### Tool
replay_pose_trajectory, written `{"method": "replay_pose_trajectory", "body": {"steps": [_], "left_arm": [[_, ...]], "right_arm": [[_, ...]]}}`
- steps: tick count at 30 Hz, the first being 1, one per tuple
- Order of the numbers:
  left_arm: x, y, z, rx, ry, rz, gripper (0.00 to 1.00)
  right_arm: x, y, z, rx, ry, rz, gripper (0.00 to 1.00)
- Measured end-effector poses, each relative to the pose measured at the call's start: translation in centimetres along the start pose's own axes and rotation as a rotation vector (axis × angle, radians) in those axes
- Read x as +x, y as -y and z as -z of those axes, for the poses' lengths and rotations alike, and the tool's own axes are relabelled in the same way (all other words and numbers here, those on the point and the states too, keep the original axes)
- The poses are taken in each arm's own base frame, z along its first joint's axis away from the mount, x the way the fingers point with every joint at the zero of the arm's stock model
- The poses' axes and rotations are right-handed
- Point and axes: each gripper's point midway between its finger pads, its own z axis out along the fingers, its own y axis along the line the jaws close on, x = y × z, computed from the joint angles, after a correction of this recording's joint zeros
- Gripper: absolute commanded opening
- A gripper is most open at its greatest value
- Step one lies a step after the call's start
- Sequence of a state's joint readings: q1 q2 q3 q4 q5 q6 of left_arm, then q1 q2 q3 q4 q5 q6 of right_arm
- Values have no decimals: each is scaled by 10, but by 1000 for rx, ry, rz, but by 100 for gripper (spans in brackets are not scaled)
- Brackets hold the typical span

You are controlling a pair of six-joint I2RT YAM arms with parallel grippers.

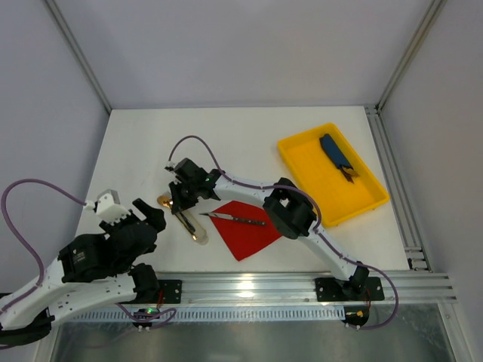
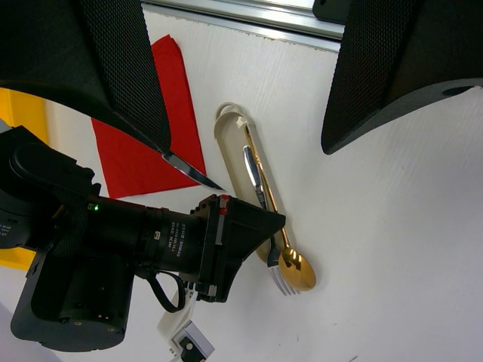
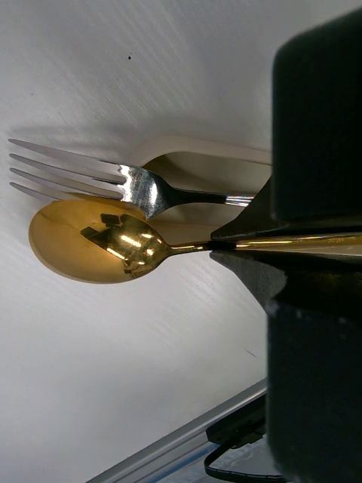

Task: Place the utensils on the paper napkin and roll it up
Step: Pick up the utensils from the container.

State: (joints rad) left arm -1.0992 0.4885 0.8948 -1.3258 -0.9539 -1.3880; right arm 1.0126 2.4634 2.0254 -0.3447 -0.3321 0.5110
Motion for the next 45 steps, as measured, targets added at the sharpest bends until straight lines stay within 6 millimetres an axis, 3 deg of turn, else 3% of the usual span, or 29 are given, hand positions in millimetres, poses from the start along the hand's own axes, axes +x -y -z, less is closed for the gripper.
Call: {"method": "replay_pose_trajectory", "body": {"steps": [23,45], "left_arm": [[8,6,-3,-20,-21,-14,82],[8,6,-4,-20,-22,-15,82]], "right_arm": [[-1,0,2,-1,5,9,5],[-14,-1,13,-8,38,12,4]]}}
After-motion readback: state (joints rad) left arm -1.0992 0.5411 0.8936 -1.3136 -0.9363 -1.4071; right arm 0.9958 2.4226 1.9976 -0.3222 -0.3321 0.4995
